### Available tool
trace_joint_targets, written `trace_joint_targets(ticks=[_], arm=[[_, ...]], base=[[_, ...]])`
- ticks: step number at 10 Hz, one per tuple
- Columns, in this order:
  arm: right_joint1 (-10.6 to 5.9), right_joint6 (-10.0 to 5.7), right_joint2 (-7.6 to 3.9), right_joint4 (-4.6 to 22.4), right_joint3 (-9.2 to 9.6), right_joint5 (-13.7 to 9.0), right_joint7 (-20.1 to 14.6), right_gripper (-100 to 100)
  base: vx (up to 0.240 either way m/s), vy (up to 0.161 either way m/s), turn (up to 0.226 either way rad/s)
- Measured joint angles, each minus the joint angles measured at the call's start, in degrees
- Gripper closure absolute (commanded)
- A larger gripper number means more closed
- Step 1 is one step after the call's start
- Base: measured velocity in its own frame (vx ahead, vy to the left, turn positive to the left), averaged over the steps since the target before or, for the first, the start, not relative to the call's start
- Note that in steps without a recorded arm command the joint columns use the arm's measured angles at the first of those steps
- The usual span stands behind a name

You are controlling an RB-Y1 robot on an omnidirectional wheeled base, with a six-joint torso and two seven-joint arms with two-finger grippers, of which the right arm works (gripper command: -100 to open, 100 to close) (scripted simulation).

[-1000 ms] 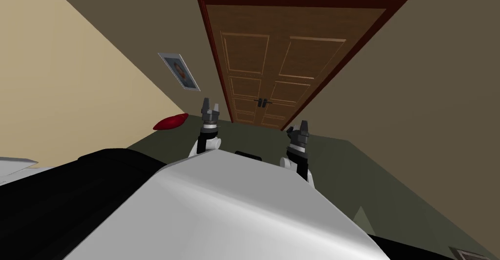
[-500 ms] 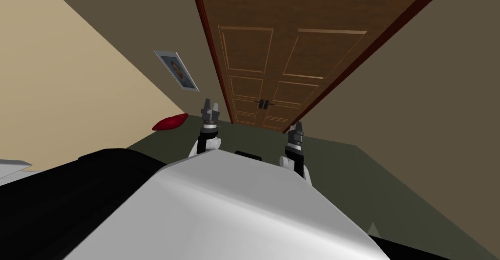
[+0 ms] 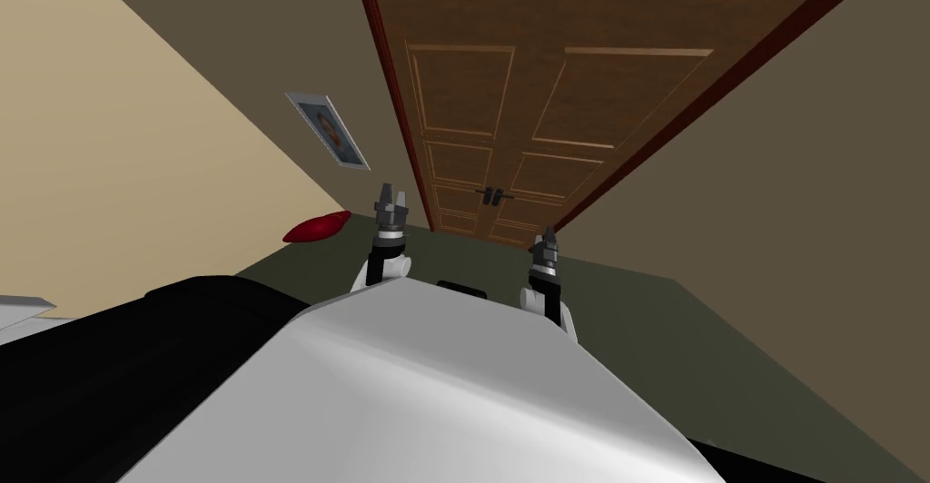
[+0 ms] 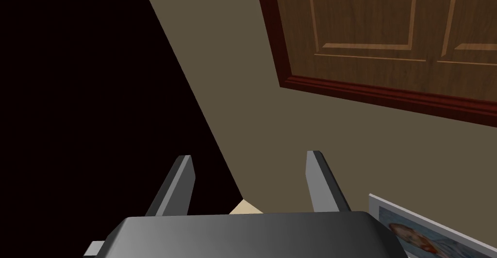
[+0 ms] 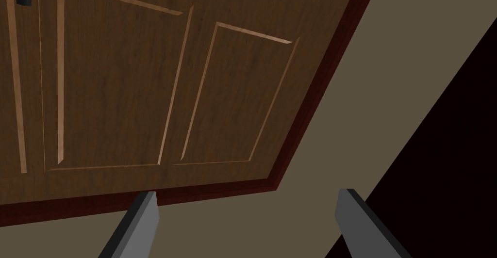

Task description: Pull the door open

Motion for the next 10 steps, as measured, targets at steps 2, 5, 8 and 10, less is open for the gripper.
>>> trace_joint_targets(ticks=[2, 5, 8, 10], arm=[[-1.13, 0.11, -0.44, 2.36, -0.43, 0.29, -1.13, -100], [-2.87, 0.50, -1.03, 5.68, -1.00, 0.79, -2.83, -100], [-4.96, 0.73, -1.73, 9.67, -1.80, 1.24, -4.73, -100], [-6.01, 0.97, -2.29, 11.91, -2.30, 1.51, -6.11, -100]], base=[[0.097, 0.009, 0.038], [0.103, -0.002, 0.048], [0.095, 0.008, 0.044], [0.108, 0.002, 0.053]])
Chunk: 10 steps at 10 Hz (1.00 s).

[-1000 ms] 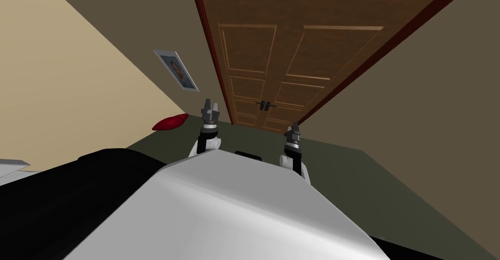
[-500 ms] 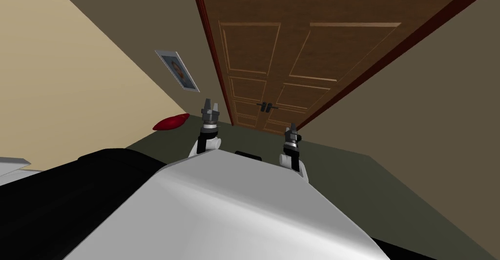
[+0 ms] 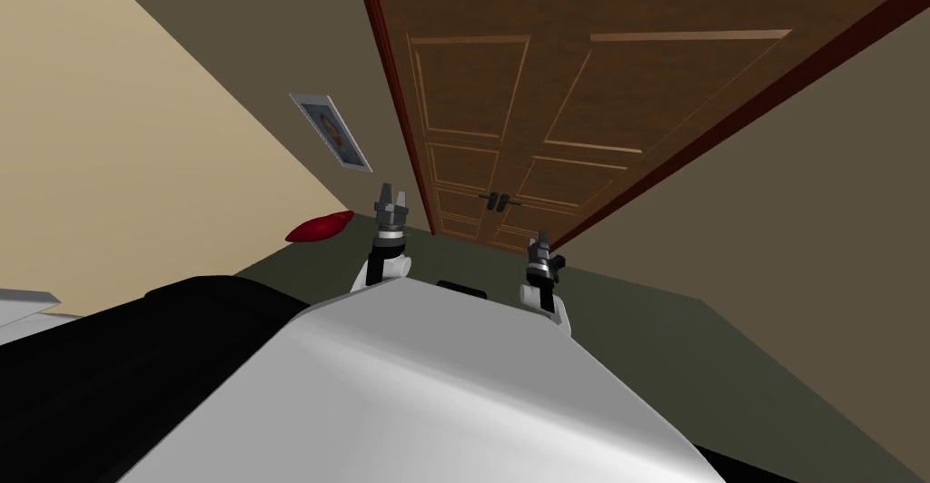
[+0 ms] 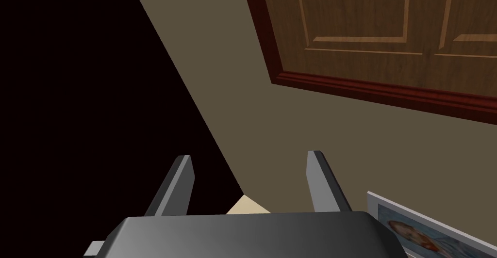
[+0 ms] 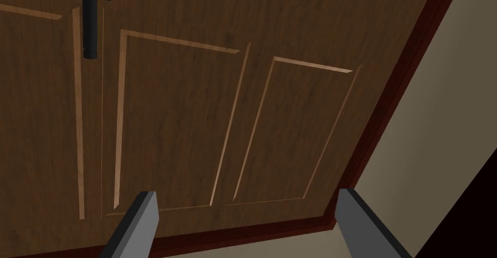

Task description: Pull the door open

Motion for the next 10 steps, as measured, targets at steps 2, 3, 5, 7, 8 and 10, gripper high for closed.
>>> trace_joint_targets(ticks=[2, 3, 5, 7, 8, 10], arm=[[-1.08, 0.58, -0.21, 1.97, -0.33, 0.42, -1.22, -100], [-2.22, 0.38, -0.59, 4.10, -0.78, 0.49, -1.91, -100], [-3.57, 0.57, -0.58, 6.59, -1.13, 0.98, -2.96, -100], [-4.79, 1.10, -1.21, 8.78, -1.66, 1.21, -4.40, -100], [-5.55, 1.26, -1.50, 10.10, -1.97, 1.32, -5.13, -100], [-6.53, 1.53, -1.77, 12.23, -2.36, 1.66, -6.37, -100]], base=[[0.091, 0.003, 0.043], [0.095, 0.000, 0.042], [0.104, 0.003, 0.056], [0.108, -0.005, 0.042], [0.093, 0.001, 0.053], [0.092, -0.005, 0.044]])
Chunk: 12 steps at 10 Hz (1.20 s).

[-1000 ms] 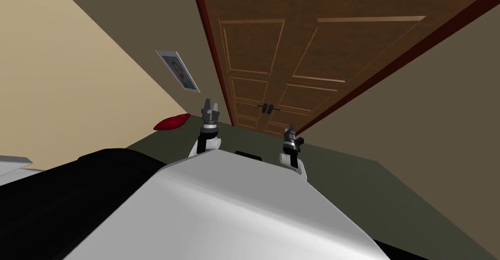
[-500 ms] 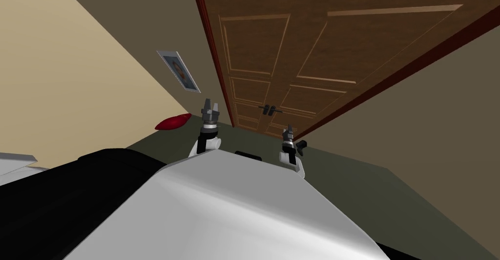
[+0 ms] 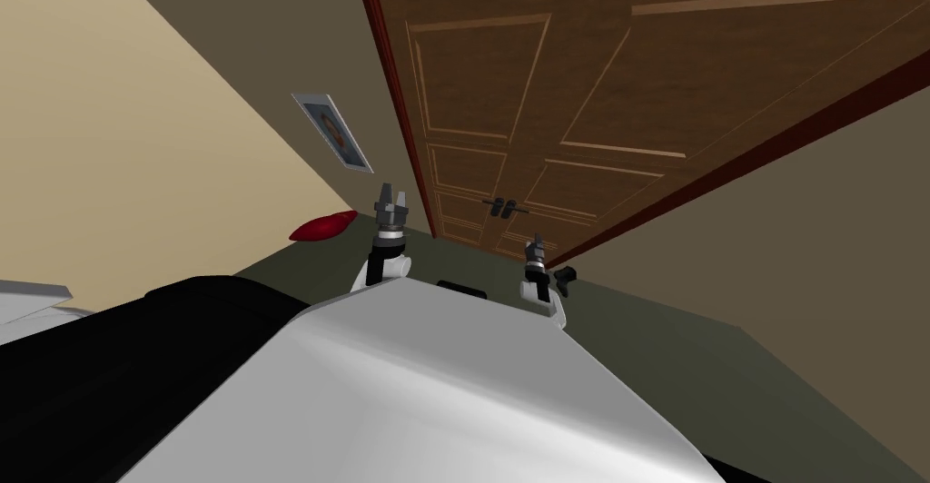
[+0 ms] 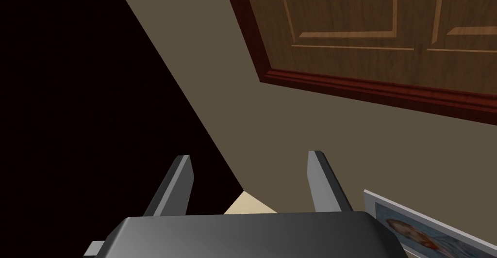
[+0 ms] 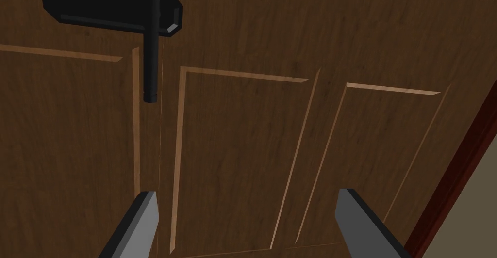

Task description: Pull the door open

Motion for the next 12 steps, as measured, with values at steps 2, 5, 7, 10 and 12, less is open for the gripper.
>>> trace_joint_targets(ticks=[2, 5, 7, 10, 12], arm=[[-1.17, 0.13, -0.12, 2.38, -0.43, 0.36, -1.08, -100], [-3.06, 0.28, -0.77, 6.10, -1.18, 0.72, -2.91, -100], [-4.24, 0.69, -1.08, 8.10, -1.60, 0.98, -4.06, -100], [-5.82, 0.94, -1.24, 11.56, -2.26, 1.54, -5.81, -100], [-7.24, 0.98, -1.73, 14.17, -2.77, 1.75, -7.02, -100]], base=[[0.098, -0.001, 0.044], [0.102, -0.004, 0.041], [0.098, -0.002, 0.036], [0.132, -0.014, 0.048], [0.155, -0.027, 0.050]])
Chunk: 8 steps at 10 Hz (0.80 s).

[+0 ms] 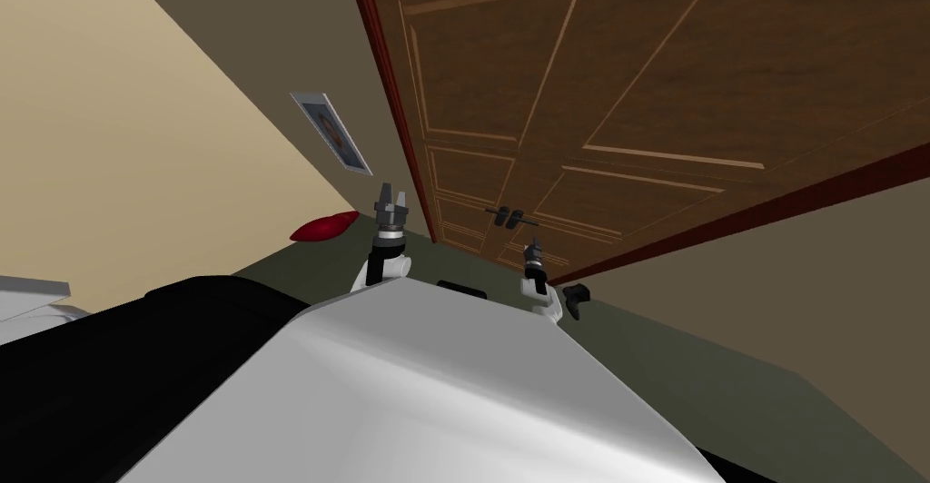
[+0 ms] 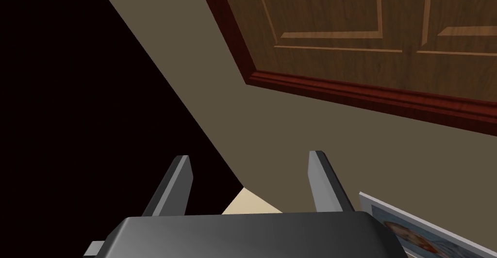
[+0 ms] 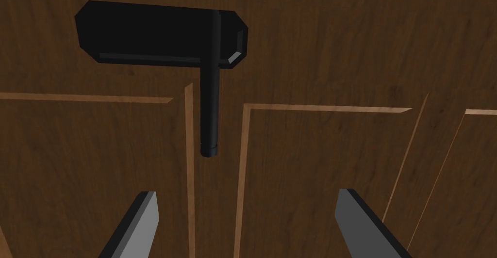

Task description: Pull the door open

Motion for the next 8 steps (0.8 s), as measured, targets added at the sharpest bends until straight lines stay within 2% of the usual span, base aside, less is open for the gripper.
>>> trace_joint_targets(ticks=[3, 4, 5, 6, 8], arm=[[-2.11, 0.51, -0.59, 3.94, -0.78, 0.48, -2.17, -100], [-2.20, 0.57, -0.61, 4.05, -0.80, 0.49, -2.31, -100], [-1.69, 0.18, -1.27, 4.70, -1.60, 0.18, -2.45, -100], [-0.83, -0.48, -2.84, 5.47, -2.46, -0.42, -3.17, -100], [-0.84, -1.85, -5.57, 8.82, -4.97, -1.58, -4.23, -100]], base=[[0.157, -0.012, 0.036], [0.068, 0.017, 0.058], [0.100, 0.030, 0.059], [0.132, 0.034, 0.070], [0.160, 0.005, 0.103]])
